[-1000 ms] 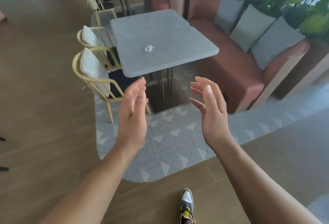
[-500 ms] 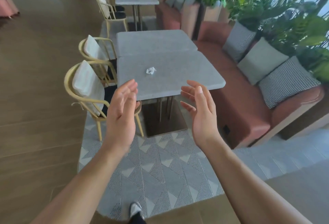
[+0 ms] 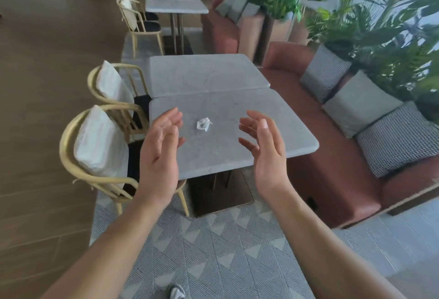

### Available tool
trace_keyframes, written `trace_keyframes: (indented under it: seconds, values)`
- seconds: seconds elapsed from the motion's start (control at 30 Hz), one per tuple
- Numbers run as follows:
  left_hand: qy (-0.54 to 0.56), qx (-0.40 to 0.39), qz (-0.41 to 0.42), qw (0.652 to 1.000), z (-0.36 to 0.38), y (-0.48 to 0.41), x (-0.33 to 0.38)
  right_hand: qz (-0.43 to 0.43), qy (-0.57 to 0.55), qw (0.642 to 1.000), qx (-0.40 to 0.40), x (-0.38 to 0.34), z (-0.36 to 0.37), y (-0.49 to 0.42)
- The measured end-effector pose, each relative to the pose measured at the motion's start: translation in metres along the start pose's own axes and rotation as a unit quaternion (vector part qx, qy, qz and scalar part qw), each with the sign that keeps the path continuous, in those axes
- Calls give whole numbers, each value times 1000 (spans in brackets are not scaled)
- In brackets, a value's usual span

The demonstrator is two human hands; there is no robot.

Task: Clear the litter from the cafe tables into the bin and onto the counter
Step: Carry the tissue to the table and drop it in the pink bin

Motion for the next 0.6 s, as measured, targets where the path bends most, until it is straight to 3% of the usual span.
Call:
trace_keyframes:
  seconds: [0.37,0.6]
  values:
    - [-21,14,-23,999,-13,-128,-75,26,7,1000,-8,68,51,-129]
    - [-40,58,-33,997,0,-190,-141,63,14,996,-59,138,71,-222]
Point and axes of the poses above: each hand's wrist, its own y-axis away from the middle knuckle, its own z-axis out of the palm, x = y × z, the point moved 10 cm from there along -y, towards the middle knuckle, and after that the axes turned 2 degrees about y, right-handed, at the moved point
